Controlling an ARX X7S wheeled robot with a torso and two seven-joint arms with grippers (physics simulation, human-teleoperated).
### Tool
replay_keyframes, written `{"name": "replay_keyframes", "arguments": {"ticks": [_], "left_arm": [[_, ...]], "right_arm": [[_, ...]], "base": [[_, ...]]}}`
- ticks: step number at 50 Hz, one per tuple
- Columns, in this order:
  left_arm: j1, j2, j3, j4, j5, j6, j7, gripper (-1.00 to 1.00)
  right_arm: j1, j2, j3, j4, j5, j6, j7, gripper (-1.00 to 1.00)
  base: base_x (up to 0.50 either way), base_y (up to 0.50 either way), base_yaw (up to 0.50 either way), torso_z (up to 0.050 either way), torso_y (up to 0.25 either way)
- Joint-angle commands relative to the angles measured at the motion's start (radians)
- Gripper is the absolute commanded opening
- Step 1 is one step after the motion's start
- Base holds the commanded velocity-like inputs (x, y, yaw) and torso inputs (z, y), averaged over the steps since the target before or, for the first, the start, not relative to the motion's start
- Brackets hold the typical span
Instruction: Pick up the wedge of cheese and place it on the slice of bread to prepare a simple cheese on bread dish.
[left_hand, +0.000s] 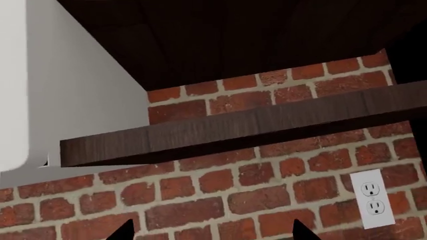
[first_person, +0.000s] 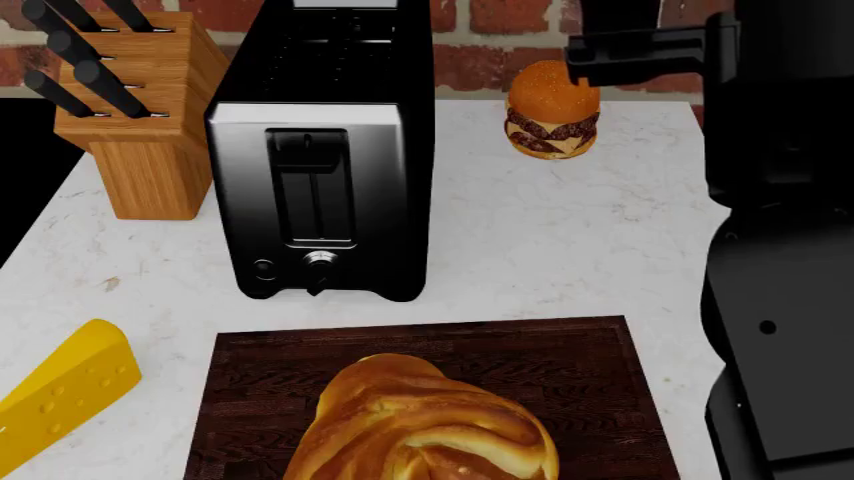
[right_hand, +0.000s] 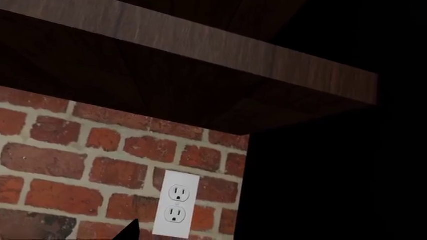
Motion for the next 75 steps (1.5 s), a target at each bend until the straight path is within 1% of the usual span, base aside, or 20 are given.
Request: {"name": "replay_keyframes", "arguments": {"ticks": [1, 7, 12, 16, 17, 19, 21, 23, 29, 32, 36, 39, 43, 46, 51, 52, 58, 62, 66, 75], "left_arm": [[-0.005, -0.024, -0.119, 0.054, -0.119, -0.131, 0.035, 1.0], [-0.021, -0.018, -0.225, 0.088, -0.203, -0.249, 0.013, 1.0], [0.0, -0.065, -0.314, 0.045, -0.5, -0.257, -0.182, 1.0], [0.025, -0.094, -0.346, 0.027, -0.652, -0.249, -0.294, 1.0], [0.027, -0.089, -0.365, 0.012, -0.695, -0.248, -0.33, 1.0], [0.044, -0.107, -0.362, 0.012, -0.725, -0.239, -0.351, 1.0], [0.055, -0.114, -0.371, -0.002, -0.787, -0.236, -0.388, 1.0], [0.072, -0.135, -0.362, 0.006, -0.775, -0.223, -0.377, 1.0], [0.104, -0.156, -0.381, -0.01, -0.847, -0.204, -0.415, 1.0], [0.112, -0.184, -0.383, -0.034, -0.956, -0.201, -0.47, 1.0], [0.127, -0.212, -0.385, -0.052, -1.029, -0.178, -0.511, 1.0], [0.144, -0.225, -0.392, -0.053, -1.048, -0.171, -0.499, 1.0], [0.162, -0.238, -0.397, -0.055, -1.02, -0.175, -0.458, 1.0], [0.177, -0.247, -0.396, -0.055, -1.037, -0.167, -0.464, 1.0], [0.201, -0.276, -0.395, -0.057, -1.107, -0.141, -0.507, 1.0], [0.211, -0.278, -0.399, -0.062, -1.146, -0.118, -0.531, 1.0], [0.27, -0.303, -0.413, -0.036, -1.192, -0.111, -0.546, 1.0], [0.314, -0.319, -0.432, -0.028, -1.261, -0.076, -0.575, 1.0], [0.352, -0.314, -0.469, -0.016, -1.268, -0.077, -0.558, 1.0], [0.38, -0.321, -0.479, -0.009, -1.274, -0.086, -0.523, 1.0]], "right_arm": [[-0.002, 0.004, 0.003, -0.003, 0.002, 0.006, 0.004, 1.0], [-0.001, 0.005, 0.002, -0.006, 0.004, 0.008, 0.005, 1.0], [0.001, 0.006, -0.001, -0.006, 0.005, 0.013, 0.005, 1.0], [0.004, 0.009, -0.003, -0.004, 0.005, 0.014, 0.003, 1.0], [0.003, 0.01, -0.004, -0.004, 0.004, 0.012, 0.003, 1.0], [0.002, 0.01, -0.005, -0.003, 0.004, 0.013, 0.004, 1.0], [0.003, 0.009, -0.005, -0.003, 0.004, 0.013, 0.005, 1.0], [0.001, 0.008, -0.005, -0.004, 0.004, 0.013, 0.006, 1.0], [0.0, 0.011, -0.005, -0.006, 0.005, 0.016, 0.008, 1.0], [-0.005, 0.013, -0.003, -0.011, 0.005, 0.018, 0.011, 1.0], [-0.015, 0.012, -0.001, -0.019, 0.008, 0.021, 0.015, 1.0], [-0.016, 0.012, -0.001, -0.019, 0.009, 0.021, 0.016, 1.0], [-0.015, 0.013, -0.001, -0.019, 0.009, 0.021, 0.016, 1.0], [-0.02, 0.014, 0.001, -0.022, 0.01, 0.021, 0.019, 1.0], [-0.022, 0.017, 0.001, -0.023, 0.011, 0.024, 0.02, 1.0], [-0.021, 0.017, 0.0, -0.023, 0.011, 0.024, 0.02, 1.0], [-0.031, 0.018, 0.002, -0.022, 0.01, 0.017, 0.024, 1.0], [-0.034, 0.018, 0.0, -0.024, 0.011, 0.019, 0.023, 1.0], [-0.026, 0.023, -0.004, -0.021, 0.01, 0.022, 0.02, 1.0], [-0.031, 0.026, -0.003, -0.025, 0.012, 0.023, 0.022, 1.0]], "base": [[0.0, 0.0, 0.0, 0.0, 0.0], [0.0, 0.0, 0.0, 0.0, 0.0], [0.0, 0.0, 0.0, 0.0, 0.0], [0.0, 0.0, 0.0, 0.0, 0.0], [0.0, 0.0, 0.0, 0.0, 0.0], [0.0, 0.0, 0.0, 0.0, 0.0], [0.0, 0.0, 0.0, 0.0, 0.0], [0.0, 0.0, 0.0, 0.0, 0.0], [0.0, 0.0, 0.0, 0.0, 0.0], [0.0, 0.0, 0.0, 0.0, 0.0], [0.0, 0.0, 0.0, 0.0, 0.0], [0.0, 0.0, 0.0, 0.0, 0.0], [0.0, 0.0, 0.0, 0.0, 0.0], [0.0, 0.0, 0.0, 0.0, 0.0], [0.0, 0.0, 0.0, 0.0, 0.0], [0.0, 0.0, 0.0, 0.0, 0.0], [0.0, 0.0, 0.0, 0.0, 0.0], [0.0, 0.0, 0.0, 0.0, 0.0], [0.0, 0.0, 0.0, 0.0, 0.0], [0.0, 0.0, 0.0, 0.0, 0.0]]}}
